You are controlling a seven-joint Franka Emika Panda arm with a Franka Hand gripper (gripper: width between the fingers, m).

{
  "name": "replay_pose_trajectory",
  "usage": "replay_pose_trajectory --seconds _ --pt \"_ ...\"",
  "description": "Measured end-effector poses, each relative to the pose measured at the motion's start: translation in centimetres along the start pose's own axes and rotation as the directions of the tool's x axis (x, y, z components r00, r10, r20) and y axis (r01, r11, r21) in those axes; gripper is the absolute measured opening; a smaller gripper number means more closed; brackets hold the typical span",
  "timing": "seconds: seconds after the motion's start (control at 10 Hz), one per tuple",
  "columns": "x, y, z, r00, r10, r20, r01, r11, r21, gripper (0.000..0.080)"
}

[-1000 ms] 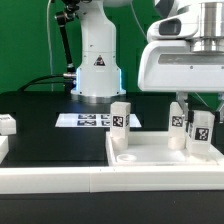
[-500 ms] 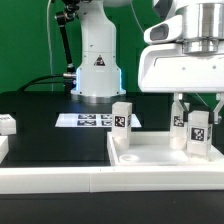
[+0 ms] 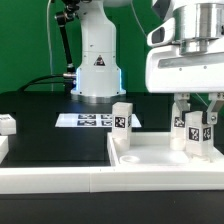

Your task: Assemble square table

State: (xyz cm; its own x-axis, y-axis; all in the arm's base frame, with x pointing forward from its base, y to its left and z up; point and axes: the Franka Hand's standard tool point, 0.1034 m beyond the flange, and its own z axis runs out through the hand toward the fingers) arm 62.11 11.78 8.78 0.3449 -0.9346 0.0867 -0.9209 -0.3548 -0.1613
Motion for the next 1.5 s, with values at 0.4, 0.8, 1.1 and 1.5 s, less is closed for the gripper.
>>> replay_pose_trajectory --seconds 0.4,0.8,1.1,1.5 --pt "0.12 0.04 0.07 0.986 0.166 0.006 -0.166 0.986 -0.004 0.029" --pt "0.0 -0.06 0.05 0.999 0.033 0.007 -0.033 0.999 -0.01 0.0511" --pt "0.39 -0.59 0.01 0.966 -0.26 -0.003 0.26 0.966 0.01 0.0641" --pt "0.76 -0.73 0.08 0.847 -0.531 -0.019 0.531 0.847 0.013 0.0649"
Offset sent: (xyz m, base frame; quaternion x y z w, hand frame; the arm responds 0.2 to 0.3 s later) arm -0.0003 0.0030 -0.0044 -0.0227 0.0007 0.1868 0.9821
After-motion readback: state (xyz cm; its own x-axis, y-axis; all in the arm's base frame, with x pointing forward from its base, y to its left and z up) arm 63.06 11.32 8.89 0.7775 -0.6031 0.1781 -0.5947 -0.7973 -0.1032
